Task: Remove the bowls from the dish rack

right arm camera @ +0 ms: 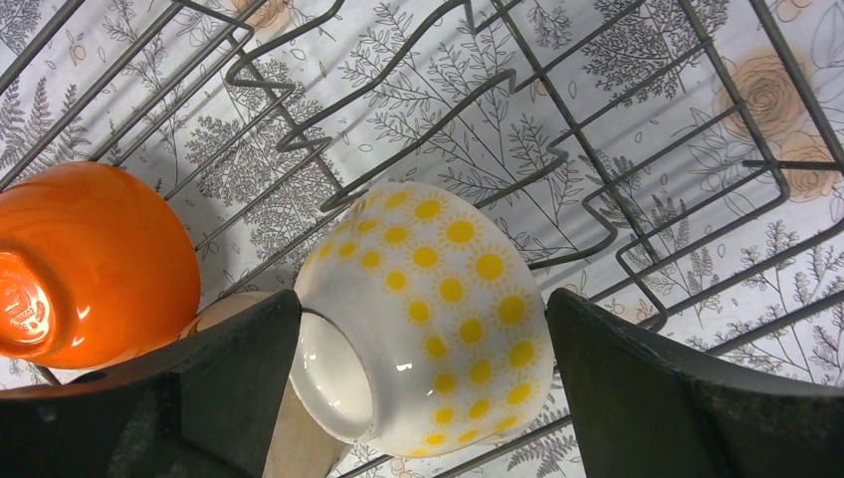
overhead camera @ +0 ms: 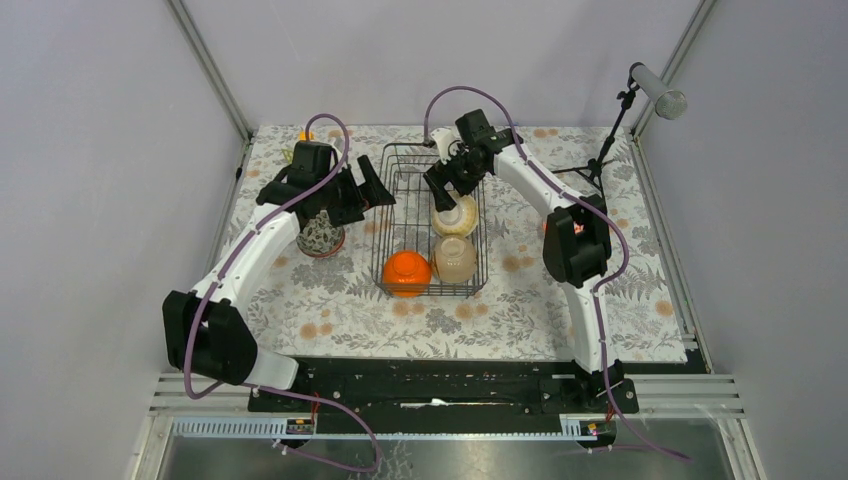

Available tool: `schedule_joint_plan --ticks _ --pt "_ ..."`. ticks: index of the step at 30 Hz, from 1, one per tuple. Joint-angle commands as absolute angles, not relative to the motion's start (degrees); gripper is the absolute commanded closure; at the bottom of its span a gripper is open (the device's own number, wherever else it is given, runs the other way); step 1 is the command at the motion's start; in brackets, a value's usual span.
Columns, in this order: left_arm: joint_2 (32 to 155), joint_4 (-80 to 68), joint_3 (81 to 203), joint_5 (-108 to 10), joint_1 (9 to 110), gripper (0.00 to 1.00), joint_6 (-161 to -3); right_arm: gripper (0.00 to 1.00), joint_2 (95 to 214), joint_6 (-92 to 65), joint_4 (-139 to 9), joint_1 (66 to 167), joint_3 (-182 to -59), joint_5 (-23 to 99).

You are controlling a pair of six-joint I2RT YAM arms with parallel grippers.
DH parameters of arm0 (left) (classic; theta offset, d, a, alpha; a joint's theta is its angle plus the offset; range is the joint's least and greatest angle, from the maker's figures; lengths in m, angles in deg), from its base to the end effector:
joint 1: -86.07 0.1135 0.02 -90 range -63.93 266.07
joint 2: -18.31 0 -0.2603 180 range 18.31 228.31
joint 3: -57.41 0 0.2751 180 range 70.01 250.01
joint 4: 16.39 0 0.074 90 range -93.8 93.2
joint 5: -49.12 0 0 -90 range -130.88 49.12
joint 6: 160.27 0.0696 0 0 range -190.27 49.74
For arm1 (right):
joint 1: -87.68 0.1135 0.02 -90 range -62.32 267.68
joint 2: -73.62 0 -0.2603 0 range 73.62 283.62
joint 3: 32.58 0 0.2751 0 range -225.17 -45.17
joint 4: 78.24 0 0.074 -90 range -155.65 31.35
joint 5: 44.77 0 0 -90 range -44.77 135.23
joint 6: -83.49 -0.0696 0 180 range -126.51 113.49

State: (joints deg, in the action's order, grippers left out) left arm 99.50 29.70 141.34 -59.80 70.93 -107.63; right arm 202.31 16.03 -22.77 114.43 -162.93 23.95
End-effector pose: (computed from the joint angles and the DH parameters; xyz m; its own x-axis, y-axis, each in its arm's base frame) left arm 0.3383 -0.1149 0.2879 -0.8147 -0.3742 -0.4429 -0.0248 0.7856 -0.6182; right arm 0.4706 0.2655 0.2126 -0.4315 -0.6175 -0.6576 -0.8404 0.5402 0.0442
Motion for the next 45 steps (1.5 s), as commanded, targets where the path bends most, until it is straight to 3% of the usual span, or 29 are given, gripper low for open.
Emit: schedule_joint_plan --ticks 1,18,22,38,45 --pt "99.43 28.50 144.19 -59.61 70.63 0.02 -107.81 0.00 201.52 15.97 -19.75 113.96 -160.35 23.22" --pt "102.47 29.66 147.04 -59.01 67.76 0.03 -107.39 0.00 200.11 5.01 -19.64 113.18 -163.85 25.34" --pt "102.88 28.71 146.61 -59.27 66.05 0.03 -107.76 0.00 203.61 4.57 -15.01 112.84 -168.84 22.31" --pt "104.45 28.24 147.39 -59.04 63.48 0.04 -107.50 0.00 202.21 1.04 -14.06 110.98 -165.88 11.35" --pt "103.38 28.35 146.99 -57.37 63.48 0.04 -107.12 0.10 199.89 -0.65 -14.13 110.98 -164.65 7.07"
